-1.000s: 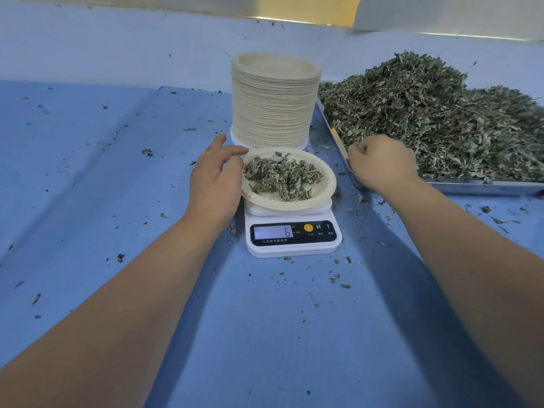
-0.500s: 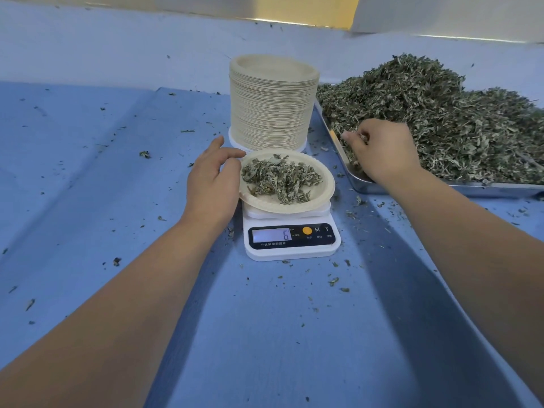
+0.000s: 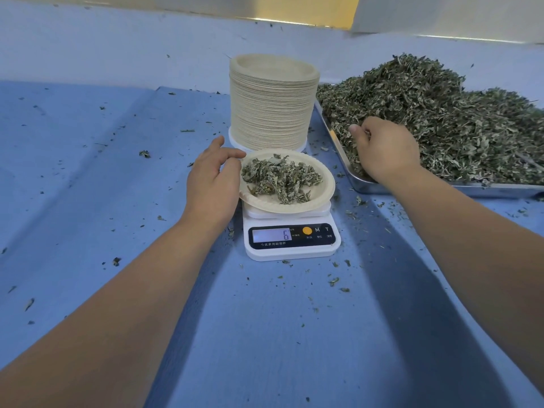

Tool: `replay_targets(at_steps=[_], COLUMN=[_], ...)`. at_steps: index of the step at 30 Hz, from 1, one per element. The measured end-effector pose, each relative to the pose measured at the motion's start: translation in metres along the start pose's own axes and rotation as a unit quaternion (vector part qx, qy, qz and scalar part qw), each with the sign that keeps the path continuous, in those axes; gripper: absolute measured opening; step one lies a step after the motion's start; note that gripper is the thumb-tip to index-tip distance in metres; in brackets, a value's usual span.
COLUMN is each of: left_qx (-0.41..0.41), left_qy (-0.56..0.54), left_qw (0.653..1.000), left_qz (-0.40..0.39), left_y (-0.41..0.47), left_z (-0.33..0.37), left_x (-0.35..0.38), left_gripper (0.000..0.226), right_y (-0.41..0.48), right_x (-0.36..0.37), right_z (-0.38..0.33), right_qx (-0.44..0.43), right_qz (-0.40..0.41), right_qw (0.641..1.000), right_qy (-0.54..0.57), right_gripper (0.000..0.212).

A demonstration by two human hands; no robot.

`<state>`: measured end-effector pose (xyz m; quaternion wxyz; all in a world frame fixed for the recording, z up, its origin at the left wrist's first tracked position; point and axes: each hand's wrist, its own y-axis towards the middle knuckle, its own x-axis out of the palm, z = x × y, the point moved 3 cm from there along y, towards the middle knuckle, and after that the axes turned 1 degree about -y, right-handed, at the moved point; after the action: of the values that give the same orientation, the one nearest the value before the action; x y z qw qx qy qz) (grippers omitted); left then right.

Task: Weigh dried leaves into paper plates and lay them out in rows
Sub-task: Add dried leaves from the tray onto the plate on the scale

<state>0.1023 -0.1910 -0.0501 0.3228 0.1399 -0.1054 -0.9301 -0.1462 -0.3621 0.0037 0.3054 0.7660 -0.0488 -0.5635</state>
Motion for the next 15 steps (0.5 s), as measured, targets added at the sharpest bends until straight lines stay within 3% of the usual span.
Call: replay_targets(at_steps=[7, 15], left_qx=[0.001, -0.005], left_qy=[0.004, -0.003], left_qw=[1.0, 1.0], left_qz=[-0.004, -0.003], left_y=[0.001, 0.001], left_z=[0.0, -0.001], left_x=[0.0, 0.0], left_gripper=[0.042, 0.043], right_y=[0.004, 0.008], right_x=[-0.013, -0.034], right_z=[-0.019, -0.107], right_qx=[-0.037, -0.179], right_qz=[0.032, 0.085], right_qw=[0.998, 0.963], right_qy=[0.034, 0.184], right_gripper=[0.047, 0.039])
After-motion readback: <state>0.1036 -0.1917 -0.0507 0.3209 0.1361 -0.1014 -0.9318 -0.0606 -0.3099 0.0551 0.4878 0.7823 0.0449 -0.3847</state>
